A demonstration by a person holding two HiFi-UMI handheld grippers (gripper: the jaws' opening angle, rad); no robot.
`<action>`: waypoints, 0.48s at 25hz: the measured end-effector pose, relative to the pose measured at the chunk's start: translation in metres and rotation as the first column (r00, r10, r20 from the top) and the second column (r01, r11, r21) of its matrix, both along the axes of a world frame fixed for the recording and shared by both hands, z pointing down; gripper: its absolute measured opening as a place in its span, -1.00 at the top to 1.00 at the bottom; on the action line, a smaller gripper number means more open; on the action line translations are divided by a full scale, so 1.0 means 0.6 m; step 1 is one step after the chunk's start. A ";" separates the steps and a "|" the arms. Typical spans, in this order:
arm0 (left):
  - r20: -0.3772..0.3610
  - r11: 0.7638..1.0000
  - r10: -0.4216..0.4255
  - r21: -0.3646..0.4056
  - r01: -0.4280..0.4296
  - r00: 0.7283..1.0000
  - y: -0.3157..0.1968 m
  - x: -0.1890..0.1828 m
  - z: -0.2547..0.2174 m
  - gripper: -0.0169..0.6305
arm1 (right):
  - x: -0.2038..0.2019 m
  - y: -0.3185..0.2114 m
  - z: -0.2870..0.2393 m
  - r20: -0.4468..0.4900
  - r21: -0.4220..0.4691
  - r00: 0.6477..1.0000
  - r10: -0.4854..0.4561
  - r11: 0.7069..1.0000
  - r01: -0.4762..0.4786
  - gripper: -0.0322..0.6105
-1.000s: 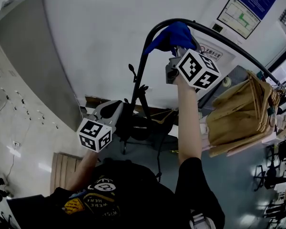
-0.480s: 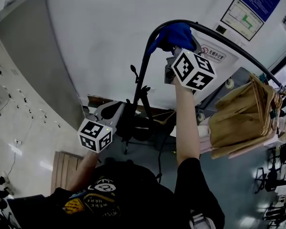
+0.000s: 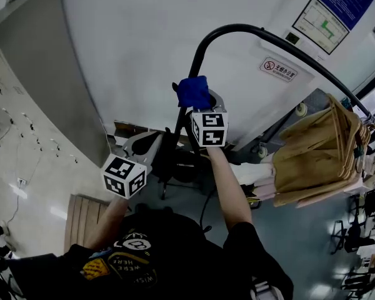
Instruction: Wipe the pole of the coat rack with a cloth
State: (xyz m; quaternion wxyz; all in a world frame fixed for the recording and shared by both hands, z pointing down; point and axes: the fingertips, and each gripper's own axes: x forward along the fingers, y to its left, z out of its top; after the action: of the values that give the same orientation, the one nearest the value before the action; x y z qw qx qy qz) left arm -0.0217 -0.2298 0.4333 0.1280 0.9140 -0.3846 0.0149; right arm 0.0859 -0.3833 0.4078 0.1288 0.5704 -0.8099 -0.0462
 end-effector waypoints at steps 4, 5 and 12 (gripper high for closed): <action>0.000 1.000 0.010 -0.007 -0.010 1.000 -0.001 0.004 0.002 0.93 | 0.001 0.004 0.118 -0.044 -0.097 0.999 -0.016 0.995 0.012 0.84; -0.001 1.000 0.010 -0.009 -0.010 1.000 -0.002 0.004 0.003 0.93 | 0.000 0.005 0.126 -0.048 -0.100 0.999 -0.020 0.995 0.015 0.84; -0.008 1.000 0.007 -0.008 -0.007 1.000 -0.004 0.000 0.005 0.93 | -0.004 0.010 -0.013 -0.025 0.045 0.999 -0.039 0.998 0.040 0.80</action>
State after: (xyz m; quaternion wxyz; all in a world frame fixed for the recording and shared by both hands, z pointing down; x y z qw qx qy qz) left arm -0.0215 -0.2325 0.4366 0.1331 0.9148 -0.3810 0.0132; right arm 0.0833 -0.3771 0.4002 0.1250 0.5565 -0.8181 -0.0740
